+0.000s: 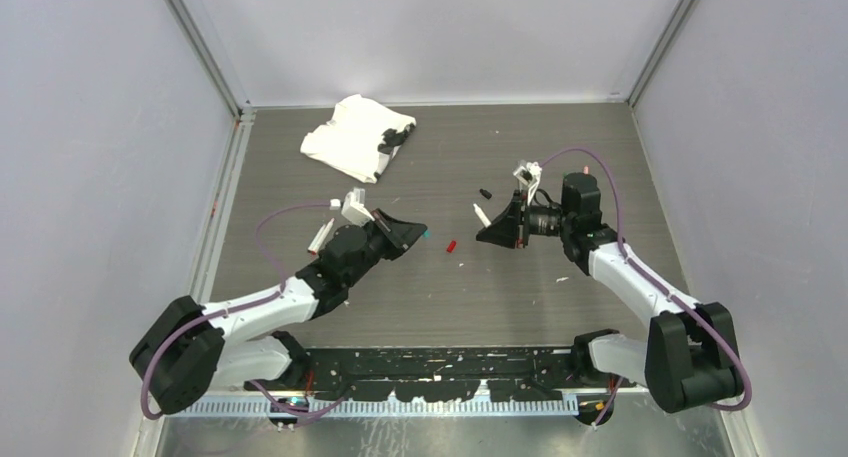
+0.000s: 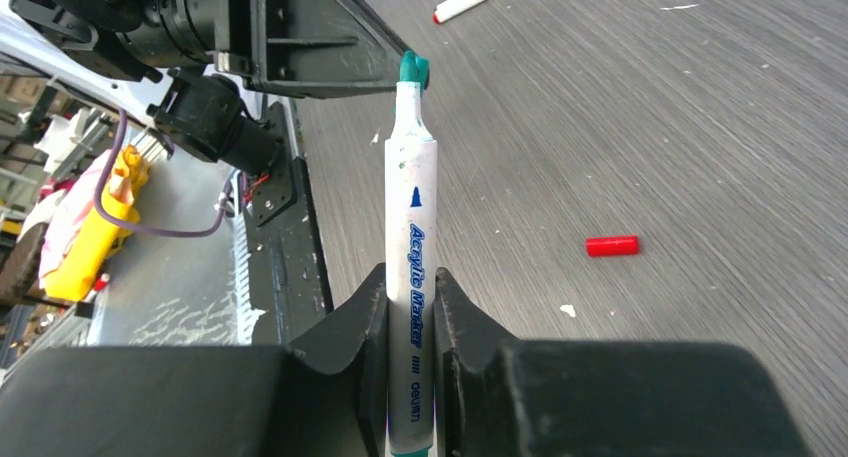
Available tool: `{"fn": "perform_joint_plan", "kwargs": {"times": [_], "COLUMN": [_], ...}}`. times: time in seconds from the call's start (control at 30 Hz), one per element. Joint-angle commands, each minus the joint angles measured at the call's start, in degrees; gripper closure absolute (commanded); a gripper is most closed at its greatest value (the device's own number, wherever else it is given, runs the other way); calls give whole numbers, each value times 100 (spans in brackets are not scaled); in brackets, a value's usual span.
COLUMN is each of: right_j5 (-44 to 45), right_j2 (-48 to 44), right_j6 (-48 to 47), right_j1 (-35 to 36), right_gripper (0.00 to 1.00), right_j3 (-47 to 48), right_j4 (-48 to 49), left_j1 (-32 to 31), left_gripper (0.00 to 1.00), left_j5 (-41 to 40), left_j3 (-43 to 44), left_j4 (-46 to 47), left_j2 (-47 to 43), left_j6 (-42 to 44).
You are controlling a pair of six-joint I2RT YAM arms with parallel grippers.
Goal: Insert the pens into the pen caps
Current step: Insert the pen cap onto the pen.
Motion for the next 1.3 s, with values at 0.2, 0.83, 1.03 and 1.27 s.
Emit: {"fn": "perform_joint_plan", "kwargs": {"times": [0.2,0.83,1.03,1.27], "right_j5": [-14,796,888,945], "right_j2": [283,903,864,890], "right_j6": [274,85,141,171], "right_j1": [590,1453,1458,1454], "right_gripper": [99,99,99,99], "right_j3": [-47,202,253,274], "right_j4": [1033,590,587,606], "left_j1": [11,2,2,2], "left_gripper": [99,99,99,99], "left_j5": [-224,-359,-284,-215], "left_j3": [-366,-79,-90,-82], "left_j4": [2840,2696,2690,2691], "left_j2": [-39,450,537,614], "left_j6": [-113,-751,-843,-907]}}
